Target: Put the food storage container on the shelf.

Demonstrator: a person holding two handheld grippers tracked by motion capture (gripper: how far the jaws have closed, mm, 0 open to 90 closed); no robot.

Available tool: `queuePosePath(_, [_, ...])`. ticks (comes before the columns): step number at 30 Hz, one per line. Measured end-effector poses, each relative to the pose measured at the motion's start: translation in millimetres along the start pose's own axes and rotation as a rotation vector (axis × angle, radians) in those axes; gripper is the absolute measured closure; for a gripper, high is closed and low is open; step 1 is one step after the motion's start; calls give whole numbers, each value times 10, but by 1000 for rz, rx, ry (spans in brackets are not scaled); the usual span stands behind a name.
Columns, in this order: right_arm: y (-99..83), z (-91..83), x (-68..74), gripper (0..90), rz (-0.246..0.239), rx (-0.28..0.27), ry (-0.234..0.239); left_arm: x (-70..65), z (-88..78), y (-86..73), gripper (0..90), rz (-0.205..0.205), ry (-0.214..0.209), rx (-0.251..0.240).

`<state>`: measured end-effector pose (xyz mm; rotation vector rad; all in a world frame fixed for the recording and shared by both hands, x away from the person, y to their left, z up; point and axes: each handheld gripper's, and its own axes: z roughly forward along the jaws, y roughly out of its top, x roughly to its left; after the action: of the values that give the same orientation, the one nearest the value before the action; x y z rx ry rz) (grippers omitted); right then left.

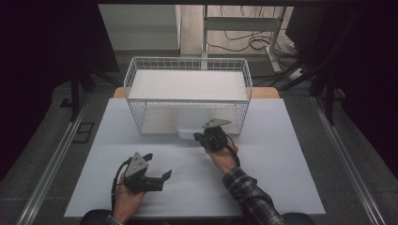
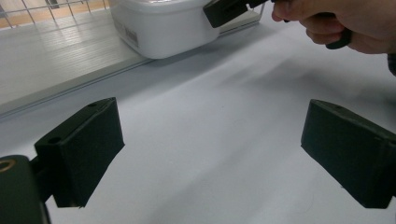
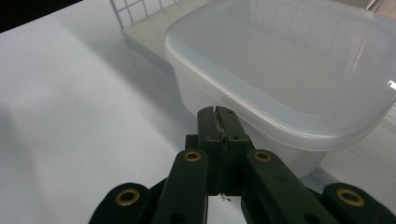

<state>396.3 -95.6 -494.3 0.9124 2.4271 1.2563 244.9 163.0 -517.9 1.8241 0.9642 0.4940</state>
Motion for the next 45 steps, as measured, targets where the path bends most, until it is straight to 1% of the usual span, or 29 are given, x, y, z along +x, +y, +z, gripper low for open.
queuePosePath(2, [18, 23, -27, 889, -3, 1, -10, 4, 11, -5, 52, 0, -4, 3])
queuePosePath(6, [57, 82, -90, 890, 12, 5, -19, 9, 31, -8, 46, 3, -3, 9])
queuePosePath(12, [95, 158, -129, 890, 11, 10, -29, 32, 30, -9, 43, -5, -9, 2])
queuePosePath(16, [137, 197, -152, 890, 17, 11, -37, 26, 37, -8, 47, 1, -16, -1])
queuePosePath(22, [178, 255, -164, 890, 16, 11, -47, -2, 56, -5, 47, 20, -24, 5])
queuePosePath(26, [200, 292, -164, 890, 21, 15, -51, -1, 56, -4, 47, 20, -25, 3])
queuePosePath(30, [199, 290, -154, 886, 26, 12, -39, 17, 44, -1, 47, 11, -25, -6])
queuePosePath(32, [205, 273, -140, 846, 20, 10, -30, 32, 39, 1, 48, 7, -26, -10])
queuePosePath(34, [218, 252, -125, 785, 24, 6, -11, 41, 37, -1, 49, 0, -30, -11])
queuePosePath(37, [231, 220, -89, 694, 26, 2, -6, 46, 39, -2, 50, 0, -32, -10])
queuePosePath(38, [231, 220, -89, 694, 26, 2, -6, 47, 41, -2, 50, 0, -34, -8])
queuePosePath(39, [236, 193, -58, 634, 20, -2, -1, 47, 43, -2, 50, 1, -36, -7])
queuePosePath(45, [243, 126, -9, 498, 13, -7, 18, 57, 51, -3, 51, -5, -47, 3])
